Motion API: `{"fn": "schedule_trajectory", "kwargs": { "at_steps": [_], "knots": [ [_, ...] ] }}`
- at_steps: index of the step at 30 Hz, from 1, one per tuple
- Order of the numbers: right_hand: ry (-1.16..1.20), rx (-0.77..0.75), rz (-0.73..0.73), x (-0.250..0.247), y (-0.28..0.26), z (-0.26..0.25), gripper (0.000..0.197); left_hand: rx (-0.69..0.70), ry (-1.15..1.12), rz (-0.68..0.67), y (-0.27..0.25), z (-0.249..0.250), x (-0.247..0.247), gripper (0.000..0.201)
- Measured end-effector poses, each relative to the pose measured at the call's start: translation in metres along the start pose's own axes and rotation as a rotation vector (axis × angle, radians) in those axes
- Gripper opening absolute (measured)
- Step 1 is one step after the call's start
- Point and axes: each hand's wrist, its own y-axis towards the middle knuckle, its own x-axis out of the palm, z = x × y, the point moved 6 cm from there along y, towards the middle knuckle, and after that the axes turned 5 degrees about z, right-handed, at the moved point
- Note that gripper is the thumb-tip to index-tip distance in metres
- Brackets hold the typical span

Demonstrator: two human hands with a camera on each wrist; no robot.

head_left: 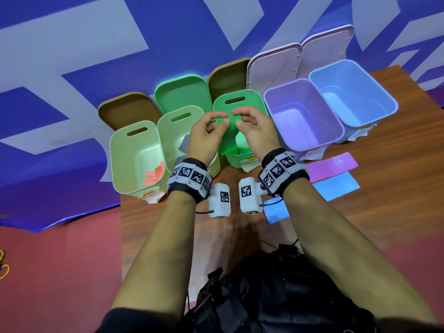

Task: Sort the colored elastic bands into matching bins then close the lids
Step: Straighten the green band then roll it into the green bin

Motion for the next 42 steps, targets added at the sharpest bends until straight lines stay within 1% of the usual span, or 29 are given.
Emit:
{"fn": "schedule_trajectory", "kwargs": {
  "at_steps": [4, 5, 8, 11, 14, 16, 18, 21, 23, 25, 28, 30, 32, 35, 37, 40, 42],
  "knots": [
    [0.020, 0.003, 0.018, 0.002, 0.002, -0.002, 0.016, -0.043, -0.030, 0.027, 0.000, -0.001, -0.003, 0.003],
    [0.017, 0.006, 0.025, 0.003, 0.003, -0.002, 0.015, -0.036, -0.043, 0.009, 0.000, -0.001, -0.003, 0.006],
    [0.000, 0.014, 0.050, 0.003, 0.005, 0.001, 0.013, -0.001, -0.046, -0.052, 0.000, 0.000, -0.001, 0.023],
    [0.018, 0.007, 0.031, 0.007, 0.006, 0.003, 0.017, 0.018, -0.046, -0.028, 0.002, 0.002, -0.004, 0.023],
    [0.040, -0.009, -0.001, 0.011, 0.006, 0.004, 0.027, -0.015, -0.060, 0.016, 0.005, -0.001, -0.008, 0.019],
    [0.031, -0.017, 0.013, 0.011, 0.007, 0.004, 0.026, -0.044, -0.085, 0.019, 0.006, -0.005, -0.009, 0.019],
    [0.038, -0.012, 0.031, 0.011, 0.008, 0.006, 0.021, -0.040, -0.091, -0.001, 0.005, -0.004, -0.009, 0.021],
    [0.044, 0.005, 0.033, 0.011, 0.008, 0.012, 0.015, 0.027, -0.041, -0.075, 0.005, -0.002, -0.005, 0.036],
    [0.041, 0.017, 0.039, 0.010, 0.007, 0.016, 0.014, 0.061, 0.016, -0.071, 0.007, -0.001, -0.003, 0.032],
    [0.039, 0.027, 0.054, 0.005, 0.007, 0.019, 0.018, 0.070, 0.051, -0.058, 0.008, -0.003, -0.001, 0.026],
    [0.086, 0.080, 0.036, 0.000, 0.007, 0.023, 0.027, 0.078, 0.041, -0.055, 0.008, -0.004, 0.005, 0.023],
    [0.107, 0.084, 0.009, -0.001, 0.007, 0.022, 0.032, 0.075, 0.020, -0.045, 0.010, -0.006, 0.009, 0.022],
    [0.095, 0.073, 0.013, -0.005, 0.008, 0.021, 0.031, 0.053, -0.008, -0.046, 0.010, -0.008, 0.013, 0.018],
    [0.081, 0.090, 0.049, -0.014, 0.013, 0.025, 0.024, 0.024, -0.018, -0.045, 0.012, -0.013, 0.020, 0.014],
    [0.065, 0.110, 0.058, -0.019, 0.017, 0.028, 0.019, -0.005, -0.032, -0.050, 0.012, -0.016, 0.028, 0.017],
    [0.037, 0.140, 0.077, -0.030, 0.021, 0.033, 0.016, -0.033, 0.003, -0.068, 0.011, -0.013, 0.040, 0.030],
    [0.012, 0.160, 0.086, -0.039, 0.025, 0.037, 0.015, -0.035, 0.040, -0.057, 0.011, -0.013, 0.047, 0.030]
  ]
}}
